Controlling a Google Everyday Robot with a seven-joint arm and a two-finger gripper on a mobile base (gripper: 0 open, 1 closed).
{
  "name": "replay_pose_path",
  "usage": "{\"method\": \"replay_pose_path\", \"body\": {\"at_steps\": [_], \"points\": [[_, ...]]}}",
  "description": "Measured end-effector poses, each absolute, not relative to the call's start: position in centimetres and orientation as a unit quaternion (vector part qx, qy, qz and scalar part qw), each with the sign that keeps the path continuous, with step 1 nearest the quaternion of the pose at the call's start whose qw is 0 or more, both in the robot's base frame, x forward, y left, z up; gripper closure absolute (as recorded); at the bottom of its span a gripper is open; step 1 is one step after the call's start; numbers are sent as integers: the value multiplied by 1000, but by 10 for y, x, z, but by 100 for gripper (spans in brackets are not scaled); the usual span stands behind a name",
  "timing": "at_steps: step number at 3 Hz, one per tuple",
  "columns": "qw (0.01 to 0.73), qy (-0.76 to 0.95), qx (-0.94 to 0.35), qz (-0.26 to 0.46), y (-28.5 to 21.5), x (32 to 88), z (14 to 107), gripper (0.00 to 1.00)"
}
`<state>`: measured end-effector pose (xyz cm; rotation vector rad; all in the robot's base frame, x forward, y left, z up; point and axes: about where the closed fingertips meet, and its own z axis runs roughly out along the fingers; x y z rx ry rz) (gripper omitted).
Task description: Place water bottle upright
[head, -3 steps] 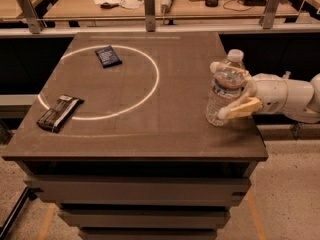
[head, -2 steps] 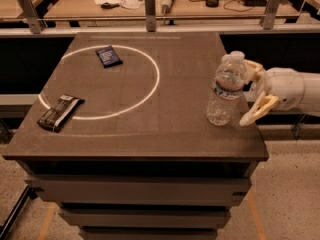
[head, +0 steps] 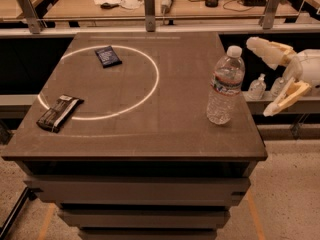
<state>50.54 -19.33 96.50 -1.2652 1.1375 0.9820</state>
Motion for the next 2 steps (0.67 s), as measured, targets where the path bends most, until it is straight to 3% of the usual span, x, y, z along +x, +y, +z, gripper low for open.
{"method": "replay_pose_path", "body": {"at_steps": [2], "points": [[537, 536, -561, 331, -213, 516, 973, 0]]}}
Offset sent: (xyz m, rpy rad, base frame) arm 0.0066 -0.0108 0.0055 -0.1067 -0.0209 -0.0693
